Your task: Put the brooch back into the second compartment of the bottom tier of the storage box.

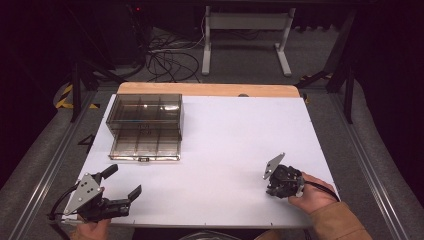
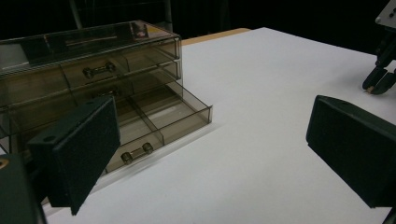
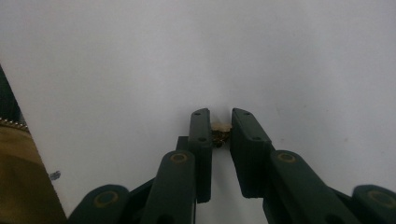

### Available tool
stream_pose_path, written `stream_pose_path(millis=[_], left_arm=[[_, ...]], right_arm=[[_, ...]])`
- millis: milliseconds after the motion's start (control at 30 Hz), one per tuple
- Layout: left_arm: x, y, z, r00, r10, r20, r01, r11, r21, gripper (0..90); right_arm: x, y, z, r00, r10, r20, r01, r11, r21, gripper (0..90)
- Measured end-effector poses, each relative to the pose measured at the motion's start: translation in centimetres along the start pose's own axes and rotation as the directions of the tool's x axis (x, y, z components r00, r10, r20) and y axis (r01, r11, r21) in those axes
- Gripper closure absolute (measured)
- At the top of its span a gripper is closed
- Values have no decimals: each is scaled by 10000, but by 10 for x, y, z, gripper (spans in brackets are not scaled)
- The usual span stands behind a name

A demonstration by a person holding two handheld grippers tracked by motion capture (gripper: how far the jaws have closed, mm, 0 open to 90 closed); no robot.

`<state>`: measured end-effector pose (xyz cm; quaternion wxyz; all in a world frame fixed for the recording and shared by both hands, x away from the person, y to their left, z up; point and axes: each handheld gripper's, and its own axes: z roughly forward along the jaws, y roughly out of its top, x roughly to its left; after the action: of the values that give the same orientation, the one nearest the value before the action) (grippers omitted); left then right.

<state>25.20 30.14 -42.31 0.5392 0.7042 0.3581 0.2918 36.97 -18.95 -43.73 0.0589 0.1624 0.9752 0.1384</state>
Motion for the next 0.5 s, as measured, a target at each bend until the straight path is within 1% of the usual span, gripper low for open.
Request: stream_pose_path(millis=[100, 200, 500], left_arm=[[0, 0, 0, 10000, -2, -10, 2, 10000, 19, 38], [0, 0, 0, 10000, 6, -11, -6, 10000, 9, 38], [0, 0, 0, 10000, 3, -13, -3, 10000, 9, 38]], right_arm=[[0, 0, 0, 10000, 16, 1, -16, 10000, -3, 790], [0, 0, 0, 10000, -72, 37, 73, 10000, -45, 791], [1, 0, -1, 9999, 33, 132, -32, 10000, -72, 792]])
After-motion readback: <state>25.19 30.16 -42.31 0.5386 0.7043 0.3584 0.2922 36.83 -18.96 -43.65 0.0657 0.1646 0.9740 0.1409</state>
